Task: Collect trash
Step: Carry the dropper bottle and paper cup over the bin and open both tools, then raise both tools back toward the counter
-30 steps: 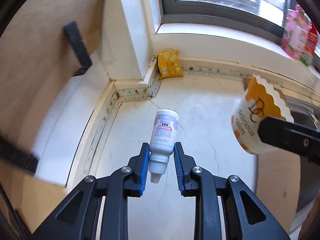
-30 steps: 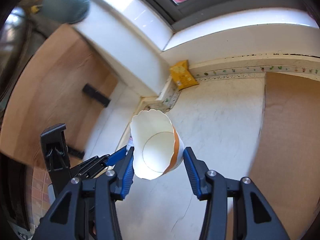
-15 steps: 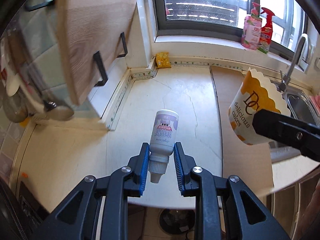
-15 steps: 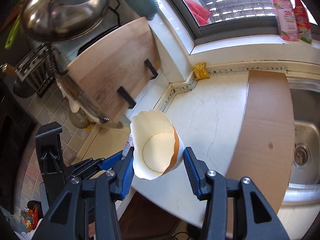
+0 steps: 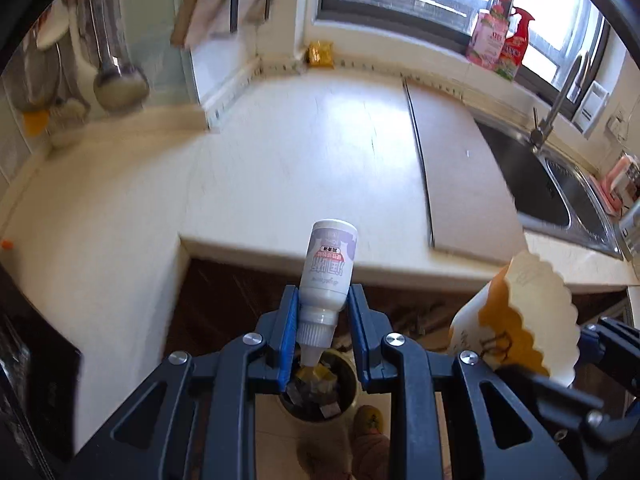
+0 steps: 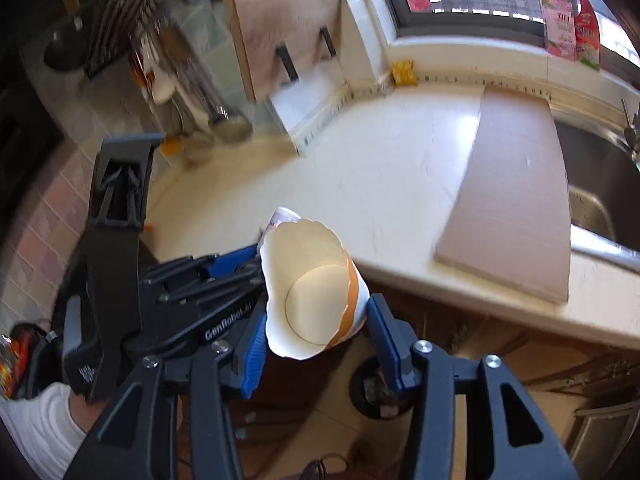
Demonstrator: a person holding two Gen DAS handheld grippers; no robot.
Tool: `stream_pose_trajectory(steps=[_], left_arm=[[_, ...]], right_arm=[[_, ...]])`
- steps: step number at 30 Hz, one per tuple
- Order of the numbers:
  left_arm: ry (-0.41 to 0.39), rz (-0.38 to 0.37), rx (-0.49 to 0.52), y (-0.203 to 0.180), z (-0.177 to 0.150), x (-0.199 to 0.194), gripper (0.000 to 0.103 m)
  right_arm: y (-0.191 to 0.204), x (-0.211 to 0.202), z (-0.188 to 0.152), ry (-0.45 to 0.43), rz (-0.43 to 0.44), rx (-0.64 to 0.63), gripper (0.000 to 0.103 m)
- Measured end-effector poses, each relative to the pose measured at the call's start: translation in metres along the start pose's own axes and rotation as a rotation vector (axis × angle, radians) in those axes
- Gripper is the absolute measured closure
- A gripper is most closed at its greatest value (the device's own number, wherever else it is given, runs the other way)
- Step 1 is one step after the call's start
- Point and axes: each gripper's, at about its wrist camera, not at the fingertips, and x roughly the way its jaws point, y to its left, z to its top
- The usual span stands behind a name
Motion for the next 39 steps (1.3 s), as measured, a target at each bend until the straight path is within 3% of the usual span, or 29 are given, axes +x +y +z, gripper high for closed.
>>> stream_pose_trajectory(steps=[8, 11, 17, 21, 23, 26, 31, 34, 39], left_arm=[[0.183, -0.012, -0.054, 0.015, -0.092, 0.103, 0.08], [0.241, -0.007, -0.031, 0.018, -0.122, 0.147, 0.08], [0.346, -0.05, -0.043, 0.027, -0.171, 0.236, 0.08], [0.385, -0.053, -0.067, 0.037, -0.186, 0.28, 0.053], [0.393, -0.004, -0.076, 0.044, -0.191, 0.293, 0.048], [0.404, 0.03, -0.106, 0.056, -0.191, 0.296, 0.047], [0.388, 0.063, -0.12, 0.065, -0.179, 0.263, 0.046], [0.364, 0.08, -0.103, 0.06, -0.163, 0.228, 0.044], [0.273, 0.087, -0.088, 0.048, -0.123, 0.149, 0.029]], right_arm=[[-0.072, 0.115, -0.089, 0.265, -0.046, 0.145, 0.054], [-0.105, 0.164, -0.118, 0.35, -0.054, 0.21, 0.054], [-0.146, 0.251, -0.15, 0.44, -0.06, 0.217, 0.05], [-0.159, 0.307, -0.161, 0.51, -0.05, 0.188, 0.046], [-0.162, 0.325, -0.167, 0.534, -0.062, 0.177, 0.042], [-0.157, 0.333, -0.164, 0.537, -0.061, 0.167, 0.028], [-0.137, 0.307, -0.151, 0.532, -0.016, 0.157, 0.024], [-0.116, 0.271, -0.133, 0.495, 0.008, 0.146, 0.024], [-0.087, 0.193, -0.09, 0.396, 0.045, 0.126, 0.024]])
